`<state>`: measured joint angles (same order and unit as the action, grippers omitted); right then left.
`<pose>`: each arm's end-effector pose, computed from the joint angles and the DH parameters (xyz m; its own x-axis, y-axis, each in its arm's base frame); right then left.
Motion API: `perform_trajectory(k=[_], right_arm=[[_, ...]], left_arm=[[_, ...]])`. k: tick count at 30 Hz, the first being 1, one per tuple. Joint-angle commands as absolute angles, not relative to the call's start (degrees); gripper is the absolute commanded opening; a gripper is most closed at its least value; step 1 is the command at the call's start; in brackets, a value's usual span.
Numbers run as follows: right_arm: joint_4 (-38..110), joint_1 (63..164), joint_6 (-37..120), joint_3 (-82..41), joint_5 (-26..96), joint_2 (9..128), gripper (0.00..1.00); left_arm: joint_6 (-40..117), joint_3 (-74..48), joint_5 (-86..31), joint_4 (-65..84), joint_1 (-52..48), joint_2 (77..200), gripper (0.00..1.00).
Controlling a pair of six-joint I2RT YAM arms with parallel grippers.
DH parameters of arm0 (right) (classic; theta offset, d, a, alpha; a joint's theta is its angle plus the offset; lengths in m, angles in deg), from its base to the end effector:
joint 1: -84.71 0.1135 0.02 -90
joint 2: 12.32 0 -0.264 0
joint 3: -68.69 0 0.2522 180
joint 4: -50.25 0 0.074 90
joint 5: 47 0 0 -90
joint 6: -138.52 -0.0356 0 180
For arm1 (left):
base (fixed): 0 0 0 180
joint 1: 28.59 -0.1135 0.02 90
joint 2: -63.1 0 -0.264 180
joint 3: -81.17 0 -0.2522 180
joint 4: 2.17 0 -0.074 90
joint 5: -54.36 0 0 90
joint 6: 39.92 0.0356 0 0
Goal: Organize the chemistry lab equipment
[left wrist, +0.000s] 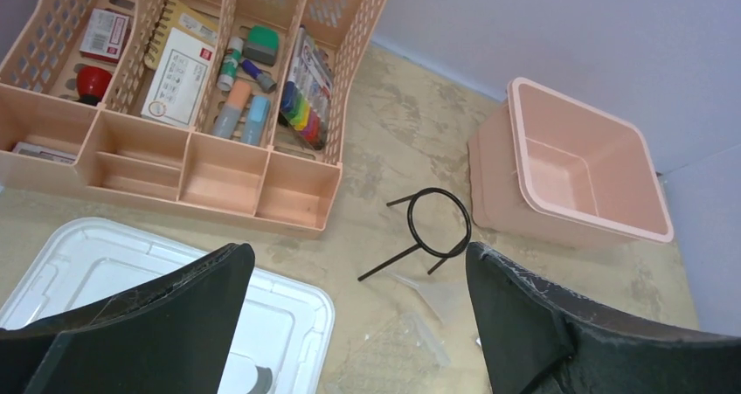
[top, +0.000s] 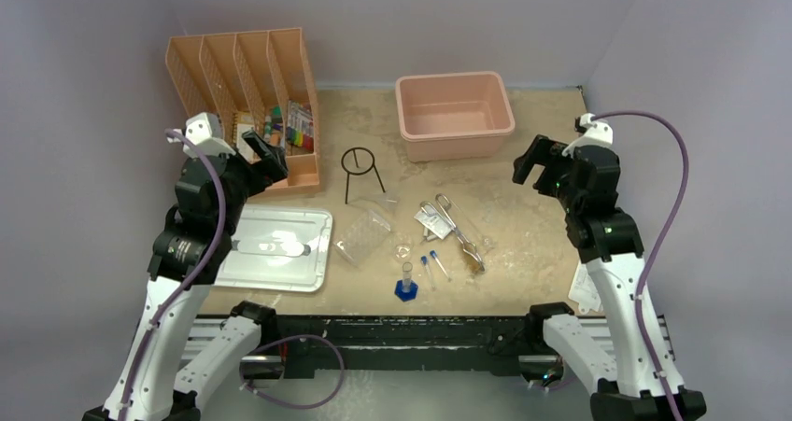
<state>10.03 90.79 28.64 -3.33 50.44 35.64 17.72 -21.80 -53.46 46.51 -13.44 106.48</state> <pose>0.1780 0.0143 0.3820 -0.2539 0.3120 -0.9155 0.1116 0.9497 0.2927 0.1402 -0.0267 0.4066 -0.1919 -0.4759 -0.8583 -0.1648 0.8777 -0.4499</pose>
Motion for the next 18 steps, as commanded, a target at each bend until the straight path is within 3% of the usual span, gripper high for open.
perform_trajectory(k=[1, 9, 18], right_arm=[[10.93, 90.77, 29.74, -3.34, 44.37, 34.52, 0.99], [12.04, 90.78, 31.89, -4.01, 30.3, 35.95, 0.98], [14.93, 91.76, 27.09, -3.19, 18.73, 38.35, 0.93]], left_arm=[[16.91, -23.35, -49.48, 41.21, -13.21, 103.85, 0.93], [15.38, -28.28, -33.32, 34.54, -13.21, 99.73, 0.93], [13.61, -35.45, -25.34, 32.4, -13.21, 96.46, 0.93]])
